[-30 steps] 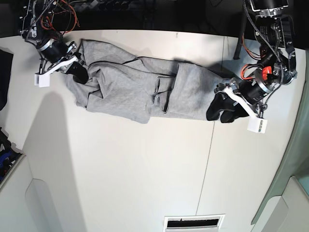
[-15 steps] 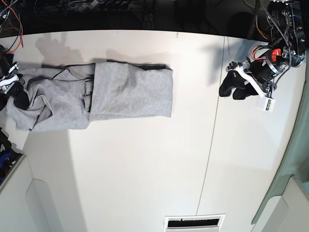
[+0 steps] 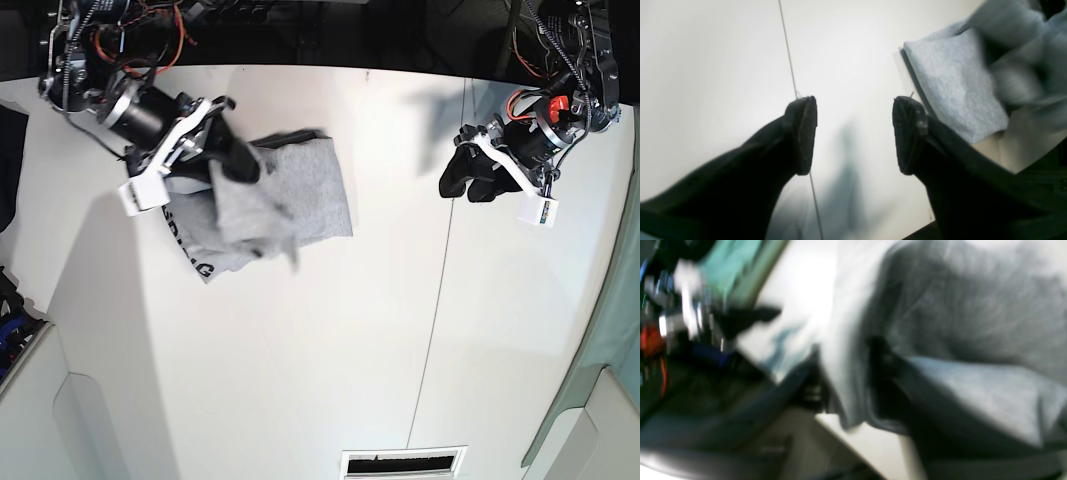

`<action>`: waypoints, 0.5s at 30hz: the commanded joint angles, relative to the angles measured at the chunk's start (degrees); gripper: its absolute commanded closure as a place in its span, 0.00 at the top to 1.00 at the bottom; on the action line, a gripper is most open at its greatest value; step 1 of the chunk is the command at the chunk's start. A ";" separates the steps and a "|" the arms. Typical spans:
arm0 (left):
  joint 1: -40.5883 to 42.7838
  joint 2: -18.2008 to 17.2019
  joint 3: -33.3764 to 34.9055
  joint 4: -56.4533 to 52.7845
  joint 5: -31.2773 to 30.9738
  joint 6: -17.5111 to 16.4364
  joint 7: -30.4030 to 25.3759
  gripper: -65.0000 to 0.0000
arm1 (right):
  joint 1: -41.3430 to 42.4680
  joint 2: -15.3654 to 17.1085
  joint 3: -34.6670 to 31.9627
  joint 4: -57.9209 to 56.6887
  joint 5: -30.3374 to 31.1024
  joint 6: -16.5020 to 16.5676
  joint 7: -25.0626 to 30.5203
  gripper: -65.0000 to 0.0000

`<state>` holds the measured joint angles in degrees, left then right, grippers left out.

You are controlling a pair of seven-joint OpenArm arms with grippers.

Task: Layout the t-shirt on the table in an organized manner, then fold the t-shirt properly
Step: 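Fold the doubled strip again with both grippers into a compact bundle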

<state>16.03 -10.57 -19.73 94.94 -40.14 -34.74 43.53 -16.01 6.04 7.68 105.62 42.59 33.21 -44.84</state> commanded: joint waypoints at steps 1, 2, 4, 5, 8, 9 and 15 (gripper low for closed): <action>-0.48 -0.44 -0.13 0.87 -1.25 -0.20 -0.87 0.58 | 0.85 0.28 -2.51 -0.17 0.02 0.52 3.50 0.51; -0.46 -0.42 -0.13 0.87 -1.18 -0.22 -0.85 0.58 | 1.05 0.28 -5.29 -1.18 -2.29 0.52 5.07 0.58; -0.46 -0.46 -0.13 0.87 -1.20 -0.22 -0.81 0.58 | 1.46 0.28 -9.33 -1.97 -5.55 0.46 7.74 0.59; -0.46 -0.44 -0.13 0.87 -1.20 -0.22 -0.66 0.58 | 1.55 0.31 -10.64 -1.95 -6.36 0.44 9.40 0.59; -0.50 -0.66 -0.13 1.07 -2.19 -1.51 -0.52 0.58 | 2.80 0.28 -11.67 -1.46 -5.60 0.46 13.40 0.59; -0.50 -0.79 -0.13 1.31 -3.85 -3.32 -0.42 0.58 | 3.58 0.31 -11.50 -1.09 -5.25 0.44 13.40 0.59; -0.44 1.88 0.24 8.76 -16.59 -5.26 9.40 0.16 | 9.94 0.26 -5.73 -0.66 -10.27 -1.25 17.31 0.49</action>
<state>15.90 -8.62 -19.57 102.69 -55.22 -39.24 54.00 -6.76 6.15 1.74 103.92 31.18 31.92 -28.91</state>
